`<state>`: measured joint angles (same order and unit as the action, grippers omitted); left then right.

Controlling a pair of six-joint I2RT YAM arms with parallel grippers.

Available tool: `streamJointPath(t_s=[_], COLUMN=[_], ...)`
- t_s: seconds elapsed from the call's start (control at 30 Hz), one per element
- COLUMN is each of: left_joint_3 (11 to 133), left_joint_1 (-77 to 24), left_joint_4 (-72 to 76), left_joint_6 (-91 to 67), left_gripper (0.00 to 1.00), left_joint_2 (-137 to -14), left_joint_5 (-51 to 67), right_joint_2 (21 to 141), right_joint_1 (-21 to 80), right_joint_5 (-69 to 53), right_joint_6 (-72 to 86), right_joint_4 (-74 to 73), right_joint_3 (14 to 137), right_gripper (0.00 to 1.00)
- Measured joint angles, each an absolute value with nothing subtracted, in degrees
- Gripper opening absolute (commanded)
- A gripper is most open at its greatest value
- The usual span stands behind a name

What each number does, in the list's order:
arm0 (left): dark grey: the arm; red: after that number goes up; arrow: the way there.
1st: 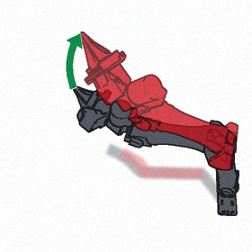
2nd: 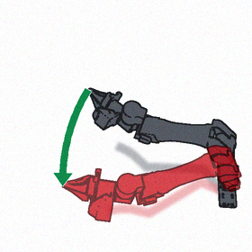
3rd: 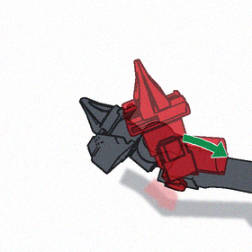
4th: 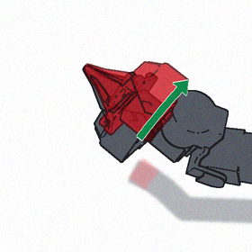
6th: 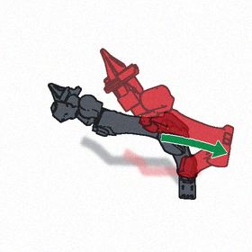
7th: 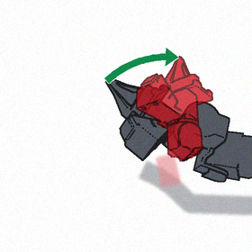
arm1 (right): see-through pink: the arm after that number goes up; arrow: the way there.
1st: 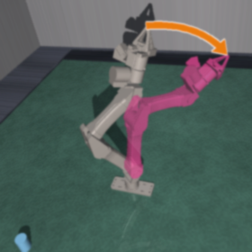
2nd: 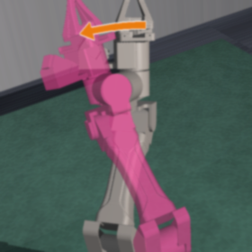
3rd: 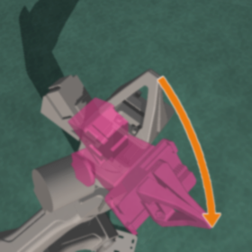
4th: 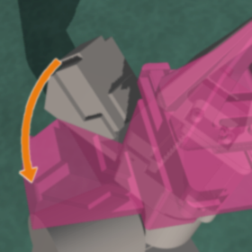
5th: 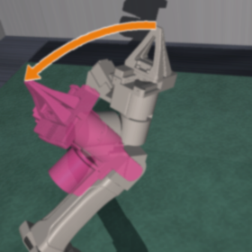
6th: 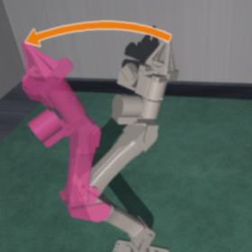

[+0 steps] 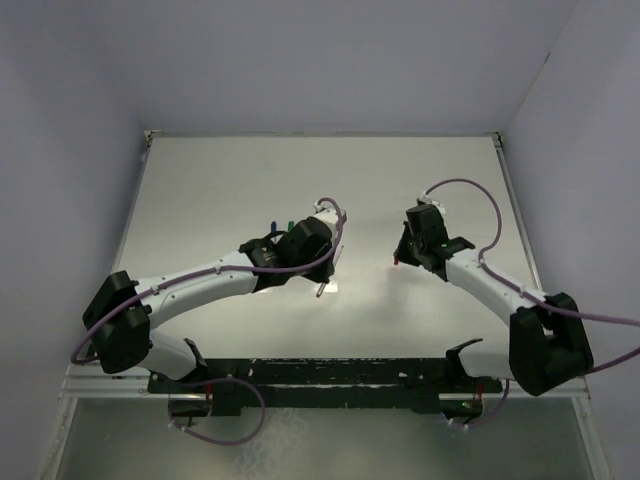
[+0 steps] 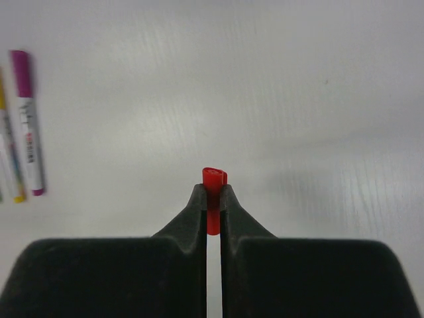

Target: Insert the pens into the pen caps

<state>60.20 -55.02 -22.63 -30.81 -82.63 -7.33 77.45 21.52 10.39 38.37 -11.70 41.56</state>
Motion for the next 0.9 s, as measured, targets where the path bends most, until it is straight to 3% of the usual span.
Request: streamJointPath(t_s=[0.4, 0.9], left_joint_3=[59.68, 55.55], left_joint_1=[-54.87, -54.87], left_joint_4=[-3.51, 20.32], left_joint_6=[-29.32, -29.8], left_gripper=[0.0, 0.0], left_joint_2=[-82.52, -79.59], left_joint_5=[-0.12, 8.36], right_joint_2=[54.0, 44.14], right_joint_1=[21.45, 21.45], right_joint_5=[3.25, -1.43], right_joint_6=[32.75, 34.57], right_joint_4=[0.56, 14.44], right_joint_3=[45.3, 44.4], right_gripper=[0.0, 0.0])
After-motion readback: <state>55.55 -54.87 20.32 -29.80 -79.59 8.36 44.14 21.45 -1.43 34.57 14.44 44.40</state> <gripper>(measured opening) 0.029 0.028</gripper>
